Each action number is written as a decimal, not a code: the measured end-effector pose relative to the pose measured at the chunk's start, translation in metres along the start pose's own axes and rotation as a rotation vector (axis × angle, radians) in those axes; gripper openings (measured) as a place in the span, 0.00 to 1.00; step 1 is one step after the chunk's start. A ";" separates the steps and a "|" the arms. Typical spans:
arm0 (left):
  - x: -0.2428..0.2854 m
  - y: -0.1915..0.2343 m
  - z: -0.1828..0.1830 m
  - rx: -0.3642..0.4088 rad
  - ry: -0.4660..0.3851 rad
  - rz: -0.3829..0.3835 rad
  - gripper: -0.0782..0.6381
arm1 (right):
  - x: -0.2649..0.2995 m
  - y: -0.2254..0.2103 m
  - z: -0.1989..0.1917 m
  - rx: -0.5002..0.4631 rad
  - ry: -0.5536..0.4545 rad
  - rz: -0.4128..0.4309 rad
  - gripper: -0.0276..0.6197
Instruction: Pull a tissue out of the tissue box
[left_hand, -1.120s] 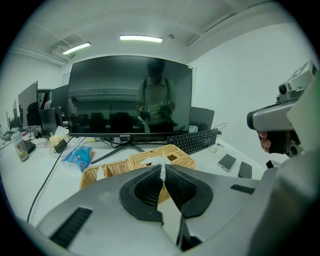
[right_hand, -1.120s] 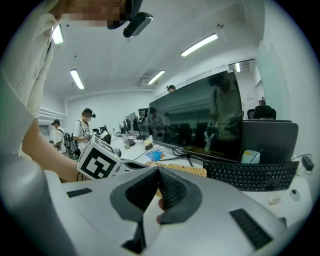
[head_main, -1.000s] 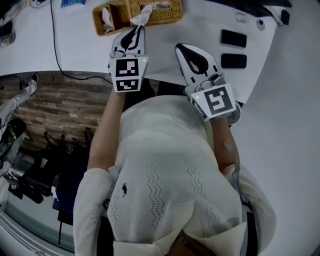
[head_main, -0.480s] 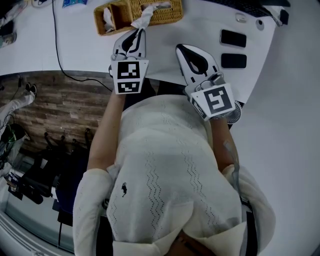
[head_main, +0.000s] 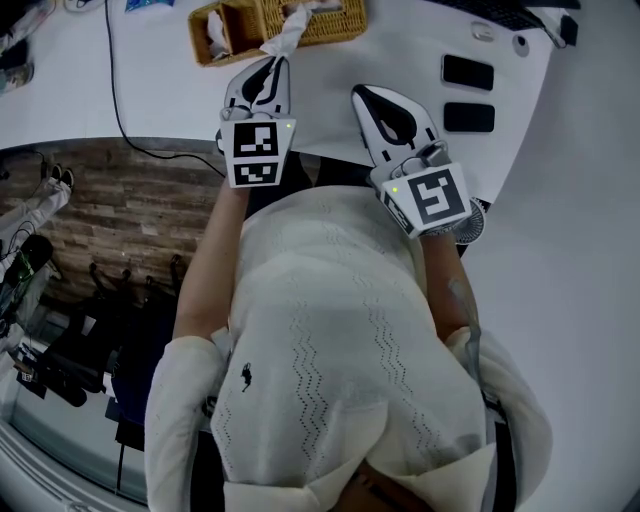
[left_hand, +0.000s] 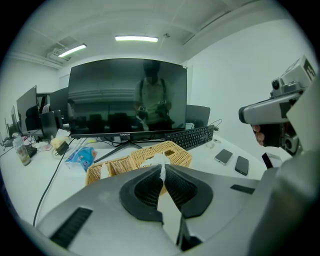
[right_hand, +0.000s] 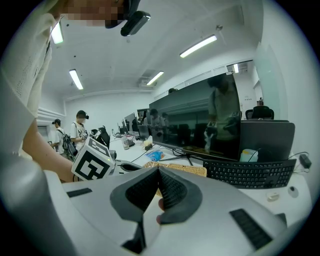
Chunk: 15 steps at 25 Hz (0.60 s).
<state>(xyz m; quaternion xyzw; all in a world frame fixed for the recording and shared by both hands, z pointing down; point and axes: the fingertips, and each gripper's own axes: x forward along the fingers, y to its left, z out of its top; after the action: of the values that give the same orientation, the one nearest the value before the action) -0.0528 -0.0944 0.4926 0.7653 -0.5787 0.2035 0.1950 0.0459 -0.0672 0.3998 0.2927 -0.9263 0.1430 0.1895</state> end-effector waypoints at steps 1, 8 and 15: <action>0.000 0.000 -0.001 0.000 0.002 0.001 0.14 | 0.000 0.001 0.000 0.000 0.000 0.000 0.04; -0.006 -0.001 -0.003 0.000 -0.001 0.000 0.14 | -0.002 0.003 -0.002 -0.004 0.003 0.001 0.04; -0.010 -0.002 -0.004 -0.002 -0.005 0.004 0.14 | -0.004 0.005 -0.003 -0.009 0.002 -0.004 0.04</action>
<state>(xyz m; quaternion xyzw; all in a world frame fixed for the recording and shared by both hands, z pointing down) -0.0541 -0.0832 0.4906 0.7645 -0.5808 0.2013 0.1941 0.0472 -0.0603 0.4003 0.2934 -0.9261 0.1390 0.1920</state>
